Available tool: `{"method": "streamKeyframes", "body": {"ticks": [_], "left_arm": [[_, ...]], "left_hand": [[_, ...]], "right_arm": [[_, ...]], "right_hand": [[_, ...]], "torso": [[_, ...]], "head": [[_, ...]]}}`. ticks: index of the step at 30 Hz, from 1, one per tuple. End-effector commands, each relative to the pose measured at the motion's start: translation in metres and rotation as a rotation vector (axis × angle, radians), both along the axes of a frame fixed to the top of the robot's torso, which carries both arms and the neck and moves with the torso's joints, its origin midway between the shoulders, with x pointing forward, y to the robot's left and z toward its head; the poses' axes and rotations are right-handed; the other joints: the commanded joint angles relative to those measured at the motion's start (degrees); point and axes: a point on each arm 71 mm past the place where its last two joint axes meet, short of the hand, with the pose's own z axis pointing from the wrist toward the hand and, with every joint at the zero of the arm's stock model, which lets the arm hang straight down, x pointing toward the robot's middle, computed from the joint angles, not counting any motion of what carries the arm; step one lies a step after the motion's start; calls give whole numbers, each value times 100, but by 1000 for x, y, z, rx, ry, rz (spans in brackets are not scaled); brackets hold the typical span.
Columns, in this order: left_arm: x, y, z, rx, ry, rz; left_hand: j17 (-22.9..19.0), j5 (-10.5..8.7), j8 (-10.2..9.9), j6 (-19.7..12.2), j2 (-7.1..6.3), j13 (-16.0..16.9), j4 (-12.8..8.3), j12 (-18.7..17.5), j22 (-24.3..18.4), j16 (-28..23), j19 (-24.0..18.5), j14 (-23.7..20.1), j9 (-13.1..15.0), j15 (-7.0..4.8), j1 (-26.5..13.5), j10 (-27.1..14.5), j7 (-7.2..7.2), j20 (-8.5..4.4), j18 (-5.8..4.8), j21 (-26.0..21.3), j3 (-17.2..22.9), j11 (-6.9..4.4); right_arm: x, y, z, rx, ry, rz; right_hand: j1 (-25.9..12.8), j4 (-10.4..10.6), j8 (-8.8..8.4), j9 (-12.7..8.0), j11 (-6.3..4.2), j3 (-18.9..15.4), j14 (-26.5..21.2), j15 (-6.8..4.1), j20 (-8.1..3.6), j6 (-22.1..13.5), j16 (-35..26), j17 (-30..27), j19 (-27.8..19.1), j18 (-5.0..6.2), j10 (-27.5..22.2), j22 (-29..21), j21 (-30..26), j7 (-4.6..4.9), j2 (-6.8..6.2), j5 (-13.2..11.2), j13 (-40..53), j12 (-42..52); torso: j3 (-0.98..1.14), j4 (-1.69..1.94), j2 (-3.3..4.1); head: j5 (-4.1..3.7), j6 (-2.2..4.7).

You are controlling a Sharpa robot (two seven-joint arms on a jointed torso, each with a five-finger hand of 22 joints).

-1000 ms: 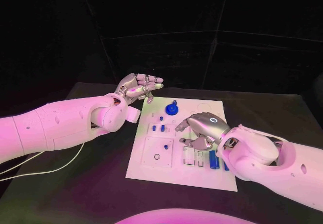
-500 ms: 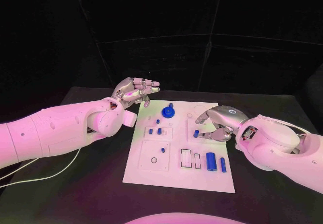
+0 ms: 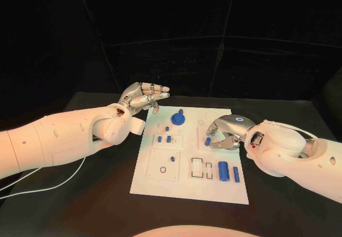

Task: Assemble the parts on the task board

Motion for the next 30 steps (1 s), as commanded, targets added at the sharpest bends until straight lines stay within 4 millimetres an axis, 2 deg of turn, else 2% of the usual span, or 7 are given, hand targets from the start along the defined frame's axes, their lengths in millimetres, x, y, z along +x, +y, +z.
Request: {"method": "streamKeyframes", "body": {"ticks": [1,13,27,30], "left_arm": [[0,-1,1,-9,-4,-12],[0,-1,1,-10,-6,-13],[-1,-1,2,-11,-6,-14],[-1,-1,2,-11,-7,-13]], "left_hand": [[-6,9,11,-24,57,-6,-20,31,-2,-29,-27,-25,-10,5,-17,-34,34,8,59,-12,-23,13],[-6,9,11,-24,57,-6,-20,31,-2,-29,-27,-25,-10,5,-17,-34,34,8,59,-12,-23,13],[-9,9,14,-23,62,-5,-21,36,-16,-29,-33,-27,-9,6,-18,-34,33,10,61,-28,-26,11],[-9,9,14,-23,62,-5,-21,36,-16,-29,-33,-27,-9,6,-18,-34,33,10,61,-28,-26,11]], "right_arm": [[1,3,-2,-23,24,10],[3,12,-6,-26,36,33],[4,15,-6,-19,26,23],[4,16,-3,9,-8,19]], "right_hand": [[25,28,24,5,-32,1,30,-62,-20,74,11,82,64,29,180,57,39,-22,83,7,-2,87],[148,66,117,27,-120,287,124,-137,-92,423,192,398,284,-40,776,340,257,-63,253,-74,-38,72],[207,66,160,28,-167,658,161,-175,-131,726,332,612,394,-78,1140,511,389,-89,283,-133,-33,-196],[302,9,184,36,-189,819,181,-195,-147,816,394,714,465,-103,1257,615,468,-103,358,-310,-20,-230]], "torso": [[-1,-1,2],[1,-3,-4],[-3,-2,-6],[-3,-2,-8]], "head": [[6,-7],[3,-31],[5,-36],[9,-34]]}}
